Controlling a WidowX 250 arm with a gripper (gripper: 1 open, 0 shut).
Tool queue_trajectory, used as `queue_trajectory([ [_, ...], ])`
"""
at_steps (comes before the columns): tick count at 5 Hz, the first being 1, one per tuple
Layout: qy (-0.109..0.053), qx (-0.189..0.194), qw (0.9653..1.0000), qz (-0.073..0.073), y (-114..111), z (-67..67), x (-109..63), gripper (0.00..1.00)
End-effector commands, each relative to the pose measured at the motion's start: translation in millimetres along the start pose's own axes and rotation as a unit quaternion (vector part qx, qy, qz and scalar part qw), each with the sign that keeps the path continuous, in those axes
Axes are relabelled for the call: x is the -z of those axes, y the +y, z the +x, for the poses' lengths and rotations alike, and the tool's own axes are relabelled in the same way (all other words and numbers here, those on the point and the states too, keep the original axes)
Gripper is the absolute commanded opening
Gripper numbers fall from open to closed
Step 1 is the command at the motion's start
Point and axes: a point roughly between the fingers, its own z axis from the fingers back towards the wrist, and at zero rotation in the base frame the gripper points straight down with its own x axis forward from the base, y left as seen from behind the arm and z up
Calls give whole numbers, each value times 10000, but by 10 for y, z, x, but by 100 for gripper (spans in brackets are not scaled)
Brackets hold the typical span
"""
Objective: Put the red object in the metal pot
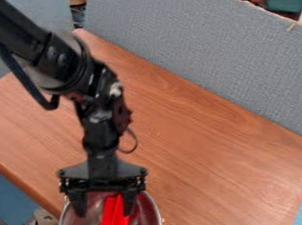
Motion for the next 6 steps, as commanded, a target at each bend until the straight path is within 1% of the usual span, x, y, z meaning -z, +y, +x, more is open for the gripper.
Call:
queue_trajectory([
  [1, -33, -160, 9999, -38, 135, 37, 383, 100],
  [2, -29, -243, 9997, -38, 108, 59, 476, 100],
  [3, -14, -217, 9997, -113, 79, 34, 486, 0],
  [4, -59, 347, 9994, -23, -52, -62, 298, 100],
  [5, -5, 1132, 9936, 19, -271, -145, 108, 100],
  [6, 15, 1572, 9875, 77, -85, -105, 296, 0],
])
